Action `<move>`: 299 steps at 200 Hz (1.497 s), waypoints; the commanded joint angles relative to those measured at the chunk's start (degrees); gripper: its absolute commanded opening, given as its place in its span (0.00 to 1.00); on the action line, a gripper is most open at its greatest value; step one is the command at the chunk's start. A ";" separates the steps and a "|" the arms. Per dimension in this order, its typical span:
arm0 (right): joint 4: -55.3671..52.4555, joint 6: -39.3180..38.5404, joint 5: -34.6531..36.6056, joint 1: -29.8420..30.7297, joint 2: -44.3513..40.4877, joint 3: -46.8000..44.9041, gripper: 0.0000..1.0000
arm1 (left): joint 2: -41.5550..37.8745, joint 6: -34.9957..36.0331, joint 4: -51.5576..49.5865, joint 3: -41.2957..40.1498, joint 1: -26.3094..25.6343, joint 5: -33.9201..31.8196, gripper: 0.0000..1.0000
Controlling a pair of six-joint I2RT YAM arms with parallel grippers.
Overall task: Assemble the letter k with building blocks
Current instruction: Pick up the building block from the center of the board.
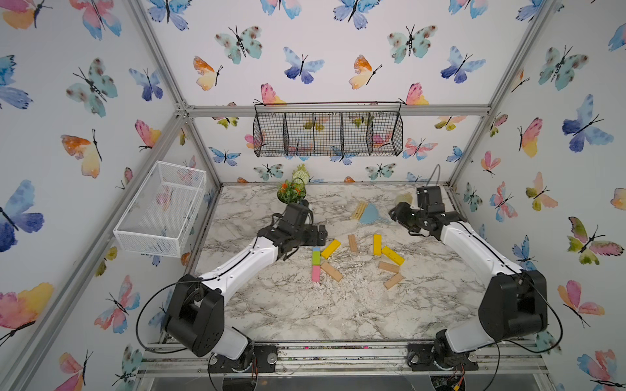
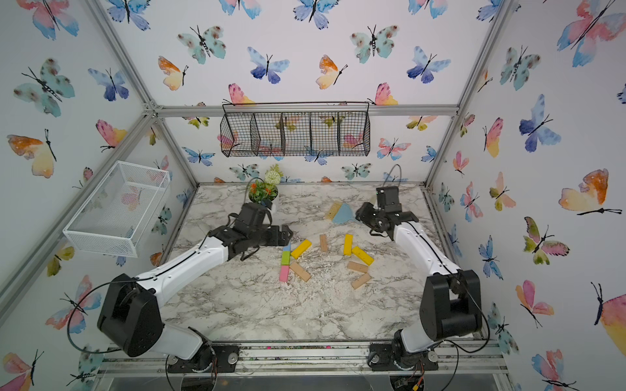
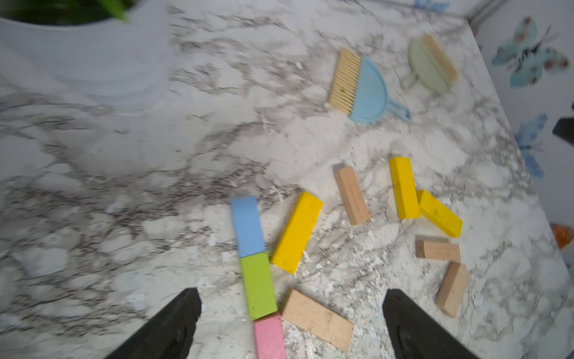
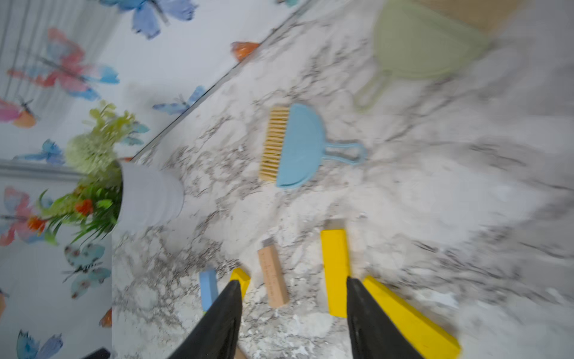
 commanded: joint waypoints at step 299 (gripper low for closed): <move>1.91 -1.66 -12.00 -17.82 -9.55 -10.36 0.57 | 46.34 17.40 -5.06 37.11 -27.64 2.30 0.50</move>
